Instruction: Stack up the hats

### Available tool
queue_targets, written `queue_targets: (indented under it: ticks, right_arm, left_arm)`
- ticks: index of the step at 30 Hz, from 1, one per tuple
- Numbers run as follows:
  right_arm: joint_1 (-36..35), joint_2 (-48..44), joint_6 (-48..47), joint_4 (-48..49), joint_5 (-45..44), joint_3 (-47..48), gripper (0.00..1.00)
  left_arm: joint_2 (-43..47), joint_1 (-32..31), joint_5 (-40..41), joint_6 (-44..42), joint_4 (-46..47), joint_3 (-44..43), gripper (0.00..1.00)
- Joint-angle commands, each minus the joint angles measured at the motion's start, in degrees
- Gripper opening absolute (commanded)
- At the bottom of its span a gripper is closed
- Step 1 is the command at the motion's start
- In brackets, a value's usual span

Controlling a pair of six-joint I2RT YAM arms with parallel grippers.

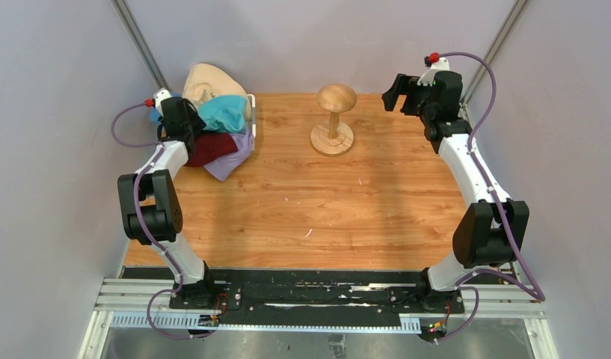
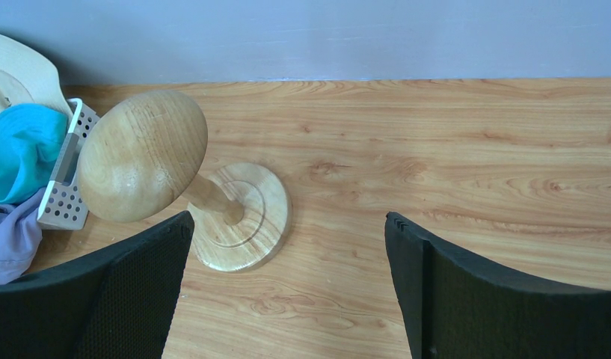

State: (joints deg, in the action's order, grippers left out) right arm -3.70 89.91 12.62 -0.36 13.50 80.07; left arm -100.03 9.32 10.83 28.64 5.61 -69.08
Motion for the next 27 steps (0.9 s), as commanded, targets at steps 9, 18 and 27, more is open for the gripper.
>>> queue_targets:
  ticks: [9, 18, 27]
  right_arm:
    - [0.1, -0.3, -0.1, 0.2, 0.5, 1.1, 0.97]
    - [0.1, -0.4, 0.5, 0.5, 1.4, 1.0, 0.97]
    - [-0.5, -1.0, 0.6, 1.1, 1.9, 0.5, 0.97]
  left_arm:
    - [2.0, 0.4, -8.9, -0.5, 4.9, 0.0, 0.0]
    - [10.6, 0.0, -23.7, 7.0, 13.4, -0.2, 0.0]
    - [15.6, -3.7, -31.4, 17.4, 24.9, -1.8, 0.0]
